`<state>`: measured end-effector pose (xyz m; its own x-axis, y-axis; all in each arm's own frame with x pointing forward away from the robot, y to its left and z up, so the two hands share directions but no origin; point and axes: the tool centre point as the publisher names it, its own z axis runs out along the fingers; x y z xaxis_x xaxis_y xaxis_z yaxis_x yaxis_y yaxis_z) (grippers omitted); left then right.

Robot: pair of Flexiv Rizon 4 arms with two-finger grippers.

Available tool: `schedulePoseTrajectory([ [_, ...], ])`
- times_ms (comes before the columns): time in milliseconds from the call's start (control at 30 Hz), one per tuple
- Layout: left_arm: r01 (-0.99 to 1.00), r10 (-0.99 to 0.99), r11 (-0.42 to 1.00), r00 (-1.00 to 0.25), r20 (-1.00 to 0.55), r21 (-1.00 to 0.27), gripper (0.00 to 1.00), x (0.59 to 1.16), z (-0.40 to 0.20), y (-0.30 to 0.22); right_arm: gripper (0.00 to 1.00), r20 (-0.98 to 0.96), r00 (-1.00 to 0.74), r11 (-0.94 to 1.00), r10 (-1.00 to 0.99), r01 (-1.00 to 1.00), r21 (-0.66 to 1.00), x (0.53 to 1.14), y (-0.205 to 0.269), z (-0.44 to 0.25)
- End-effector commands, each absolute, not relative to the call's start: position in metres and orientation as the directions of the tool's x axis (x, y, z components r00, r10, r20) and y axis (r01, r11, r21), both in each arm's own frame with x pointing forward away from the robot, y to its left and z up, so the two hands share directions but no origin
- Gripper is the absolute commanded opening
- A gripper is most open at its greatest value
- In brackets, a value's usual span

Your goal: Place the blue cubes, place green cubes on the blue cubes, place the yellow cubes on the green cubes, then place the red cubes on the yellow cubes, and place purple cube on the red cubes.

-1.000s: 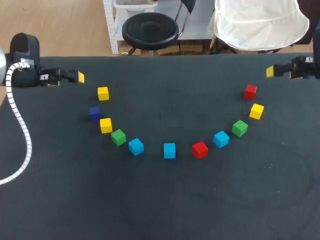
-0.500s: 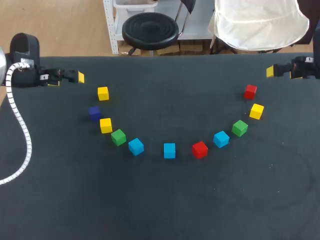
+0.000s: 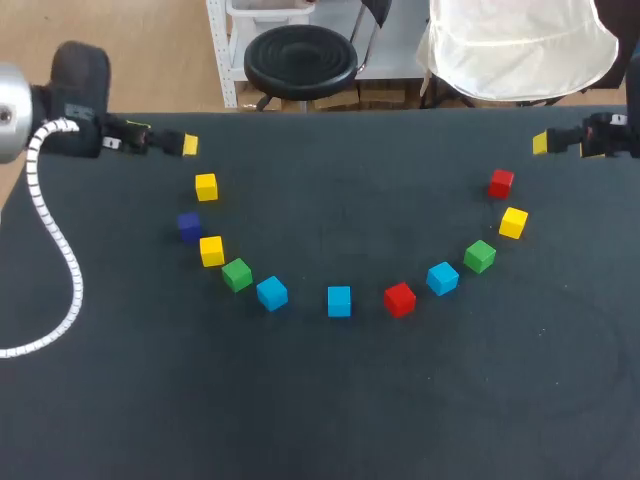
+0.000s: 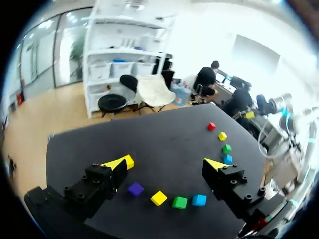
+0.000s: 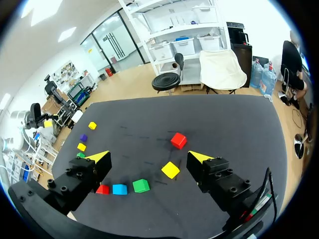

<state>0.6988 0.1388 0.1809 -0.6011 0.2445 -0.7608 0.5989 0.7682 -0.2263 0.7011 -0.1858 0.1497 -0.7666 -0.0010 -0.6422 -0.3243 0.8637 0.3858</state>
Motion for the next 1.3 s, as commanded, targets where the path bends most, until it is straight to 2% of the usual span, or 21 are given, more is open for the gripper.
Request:
schedulePoseTrajectory([
  [33, 0.906, 0.428, 0.394, -0.329, -0.842, -0.154, 1.00, 0.686, 0.179, 0.143, 1.00, -0.643, -0.766, 0.865, 0.000, -0.322, 0.384, 0.700, -0.185, 0.150],
  [567, 0.895, 0.422, 0.415, -0.350, -0.836, -0.165, 1.00, 0.684, 0.180, 0.144, 1.00, -0.643, -0.766, 0.865, 0.000, -0.322, 0.384, 0.700, -0.185, 0.150],
  [600, 0.923, 0.430, 0.364, -0.286, -0.856, -0.125, 1.00, 0.683, 0.183, 0.139, 1.00, -0.643, -0.766, 0.865, 0.000, -0.322, 0.384, 0.700, -0.185, 0.150],
  [633, 0.950, 0.498, 0.311, -0.192, -0.846, -0.032, 1.00, 0.682, 0.185, 0.132, 1.00, -0.643, -0.766, 0.865, 0.000, -0.322, 0.384, 0.700, -0.185, 0.150],
  [667, 0.975, 0.578, 0.206, -0.048, -0.814, 0.089, 1.00, 0.680, 0.186, 0.123, 1.00, -0.643, -0.766, 0.865, 0.000, -0.322, 0.384, 0.700, -0.185, 0.150],
  [700, 0.986, 0.581, 0.103, 0.048, -0.812, 0.132, 1.00, 0.677, 0.186, 0.115, 1.00, -0.643, -0.766, 0.865, 0.000, -0.322, 0.384, 0.700, -0.185, 0.150],
  [833, 0.987, 0.564, -0.081, 0.161, -0.810, 0.140, 1.00, 0.679, 0.183, 0.100, 1.00, -0.643, -0.766, 0.865, 0.000, -0.322, 0.384, 0.700, -0.185, 0.150],
  [1067, 0.965, 0.615, -0.207, 0.256, -0.746, 0.160, 1.00, 0.691, 0.174, 0.083, 1.00, -0.643, -0.766, 0.865, 0.000, -0.322, 0.384, 0.700, -0.185, 0.150],
  [1200, 0.972, 0.659, -0.223, 0.206, -0.723, 0.074, 1.00, 0.685, 0.163, 0.076, 1.00, -0.643, -0.766, 0.865, 0.000, -0.322, 0.384, 0.700, -0.185, 0.150],
  [1300, 0.986, 0.715, -0.165, 0.133, -0.687, 0.020, 1.00, 0.679, 0.154, 0.081, 1.00, -0.643, -0.766, 0.865, 0.000, -0.322, 0.384, 0.700, -0.185, 0.150],
])
